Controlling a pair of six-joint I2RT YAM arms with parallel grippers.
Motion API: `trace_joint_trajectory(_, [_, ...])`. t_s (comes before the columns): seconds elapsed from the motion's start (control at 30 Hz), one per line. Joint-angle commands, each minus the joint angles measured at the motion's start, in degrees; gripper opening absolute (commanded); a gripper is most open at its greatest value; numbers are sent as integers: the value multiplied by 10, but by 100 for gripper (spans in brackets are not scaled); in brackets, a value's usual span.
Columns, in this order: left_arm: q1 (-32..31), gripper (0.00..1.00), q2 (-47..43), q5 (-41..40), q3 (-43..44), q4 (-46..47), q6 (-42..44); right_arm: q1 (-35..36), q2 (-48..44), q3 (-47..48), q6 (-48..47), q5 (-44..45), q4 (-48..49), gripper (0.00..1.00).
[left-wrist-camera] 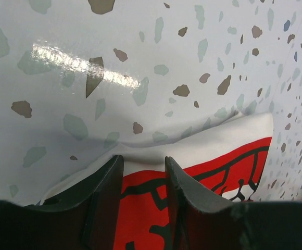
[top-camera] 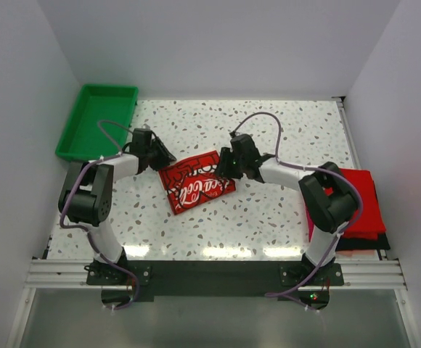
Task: Fold and stack the t-shirts
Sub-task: Fold the tshirt
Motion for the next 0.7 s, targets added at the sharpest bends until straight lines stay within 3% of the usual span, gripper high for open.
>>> trace_joint_trajectory(0.0, [4,43,-13,0,14,-1,16,-4,-76,18,-11,6,-5,45])
trace_joint_trajectory(0.17, [-2,50,-69,9,26,-6,30,-2,-129,-6,1,-9,0,46])
trace_joint_trajectory(0.33, [-42,51,-118,-8,23,-37,38,16,-161,-45,24,-26,10,46])
trace_joint_trajectory(0.5, [-106,43,-155,-7,-22,-29,17,31,-160,-89,40,-32,48,45])
trace_joint_trajectory(0.67, [-150,36,-158,10,-75,40,-6,29,-123,-106,46,-37,61,45])
